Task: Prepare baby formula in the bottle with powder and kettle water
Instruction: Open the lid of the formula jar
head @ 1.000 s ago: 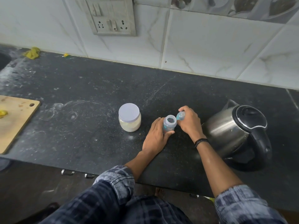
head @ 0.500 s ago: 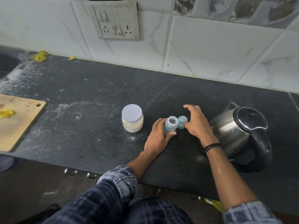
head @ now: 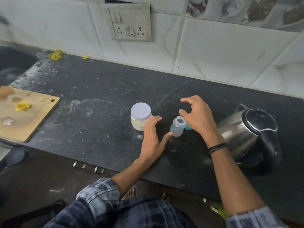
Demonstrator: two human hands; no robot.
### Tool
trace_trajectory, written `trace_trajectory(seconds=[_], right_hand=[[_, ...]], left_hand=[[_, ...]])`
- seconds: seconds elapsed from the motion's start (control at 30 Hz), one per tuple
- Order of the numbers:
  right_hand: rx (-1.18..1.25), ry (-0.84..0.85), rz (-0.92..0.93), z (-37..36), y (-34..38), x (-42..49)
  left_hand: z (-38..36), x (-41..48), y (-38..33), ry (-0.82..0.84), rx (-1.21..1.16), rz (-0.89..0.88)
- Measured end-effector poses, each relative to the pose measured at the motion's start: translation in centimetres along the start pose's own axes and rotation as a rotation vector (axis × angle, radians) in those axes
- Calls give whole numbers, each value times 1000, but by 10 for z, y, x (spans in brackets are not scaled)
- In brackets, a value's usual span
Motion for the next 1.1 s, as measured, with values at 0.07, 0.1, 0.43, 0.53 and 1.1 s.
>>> trace_trajectory(seconds=[0.07,0.1,0.43,0.53,1.1], right_hand=[[30,19,29,-15,11,5],[38,34,46,-23,16,7],[-170,332,111,-110,56,25],[-193,336,98,-120,57,26],[-221,269,76,-131,59,30]], left_hand=[[22,-5,7,-144,-4,97],[32,-7,12,-209,-11,156],[52,18,64,-51,-61,417],[46,22,69,19,-76,412],[28,41,84,110,-173,387]])
Point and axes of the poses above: each hand's wrist, its own x-axis towards the middle knuckle, its own z-axis out of the back of the hand, y = z × x, the point moved 3 cm from there along x, towards the middle knuckle, and after that the axes turned 11 degrees about x, right-handed, at the moved point
